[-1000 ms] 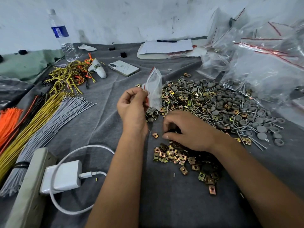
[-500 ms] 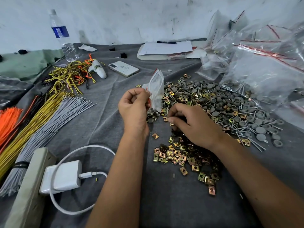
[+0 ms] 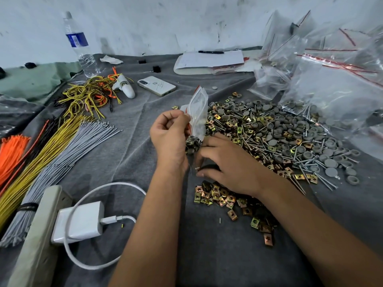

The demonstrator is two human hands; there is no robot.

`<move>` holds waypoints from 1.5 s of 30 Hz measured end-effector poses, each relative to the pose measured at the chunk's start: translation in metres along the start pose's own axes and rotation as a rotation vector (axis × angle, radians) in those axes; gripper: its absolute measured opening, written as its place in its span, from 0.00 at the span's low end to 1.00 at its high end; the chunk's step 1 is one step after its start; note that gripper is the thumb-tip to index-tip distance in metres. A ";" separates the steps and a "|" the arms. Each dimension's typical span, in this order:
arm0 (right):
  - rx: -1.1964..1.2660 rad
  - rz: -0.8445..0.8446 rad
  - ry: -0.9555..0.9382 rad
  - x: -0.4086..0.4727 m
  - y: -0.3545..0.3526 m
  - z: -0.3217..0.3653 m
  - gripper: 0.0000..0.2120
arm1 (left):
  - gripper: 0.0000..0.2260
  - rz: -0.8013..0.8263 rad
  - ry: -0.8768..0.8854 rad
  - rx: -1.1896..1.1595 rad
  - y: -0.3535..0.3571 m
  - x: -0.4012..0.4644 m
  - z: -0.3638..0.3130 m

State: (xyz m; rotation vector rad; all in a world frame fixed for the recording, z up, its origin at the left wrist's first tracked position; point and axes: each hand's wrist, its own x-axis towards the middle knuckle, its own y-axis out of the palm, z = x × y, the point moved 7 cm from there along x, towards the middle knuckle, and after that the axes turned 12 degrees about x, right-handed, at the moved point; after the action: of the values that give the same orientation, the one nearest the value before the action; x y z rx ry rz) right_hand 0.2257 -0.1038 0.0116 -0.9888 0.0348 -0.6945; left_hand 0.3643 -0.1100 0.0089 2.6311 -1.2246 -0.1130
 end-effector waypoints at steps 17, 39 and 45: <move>0.116 -0.685 0.055 -0.028 -0.078 -0.025 0.06 | 0.09 0.309 0.290 0.516 0.038 -0.018 0.000; -0.253 -0.193 0.130 0.002 -0.030 -0.028 0.10 | 0.10 -0.137 0.148 0.164 -0.005 0.000 -0.006; -0.097 -0.300 0.160 -0.006 -0.040 -0.029 0.08 | 0.10 -0.130 0.139 0.145 -0.005 0.000 -0.006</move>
State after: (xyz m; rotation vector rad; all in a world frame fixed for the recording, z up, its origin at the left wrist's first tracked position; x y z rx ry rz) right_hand 0.1899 -0.1367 0.0242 -1.0398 0.0611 -1.0550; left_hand 0.3689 -0.1061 0.0134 2.7877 -1.0540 0.1399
